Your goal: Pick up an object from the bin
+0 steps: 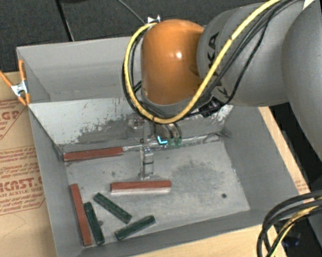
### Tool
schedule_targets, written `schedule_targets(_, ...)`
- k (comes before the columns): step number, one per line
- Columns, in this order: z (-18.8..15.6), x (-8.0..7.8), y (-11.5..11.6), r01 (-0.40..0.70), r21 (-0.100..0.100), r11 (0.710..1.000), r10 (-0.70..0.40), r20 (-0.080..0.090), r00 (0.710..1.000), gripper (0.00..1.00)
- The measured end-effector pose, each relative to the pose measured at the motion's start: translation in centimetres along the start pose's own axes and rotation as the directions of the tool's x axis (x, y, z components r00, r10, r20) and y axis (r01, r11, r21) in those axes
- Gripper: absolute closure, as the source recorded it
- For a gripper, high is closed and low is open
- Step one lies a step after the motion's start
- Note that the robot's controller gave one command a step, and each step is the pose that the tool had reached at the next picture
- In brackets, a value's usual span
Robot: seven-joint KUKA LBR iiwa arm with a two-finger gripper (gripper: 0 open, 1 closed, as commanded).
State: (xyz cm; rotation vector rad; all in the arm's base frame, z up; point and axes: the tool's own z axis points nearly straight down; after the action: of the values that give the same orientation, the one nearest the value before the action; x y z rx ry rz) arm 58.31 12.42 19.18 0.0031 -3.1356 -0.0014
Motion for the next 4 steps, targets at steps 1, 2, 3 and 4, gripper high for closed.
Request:
schedule_targets(1,-0.5,-0.2,-0.1,-0.002,-0.001,1.000,0.002,0.008,1.000,0.00)
schedule_targets(2,6.5,0.5,-0.8,-0.046,-0.002,0.999,0.046,0.012,0.999,0.00)
schedule_targets(3,9.7,1.0,-1.3,-0.052,0.001,0.999,0.052,0.002,0.999,0.00)
schedule_targets(4,7.1,1.1,-1.8,-0.200,-0.002,0.980,0.200,0.007,0.980,0.00)
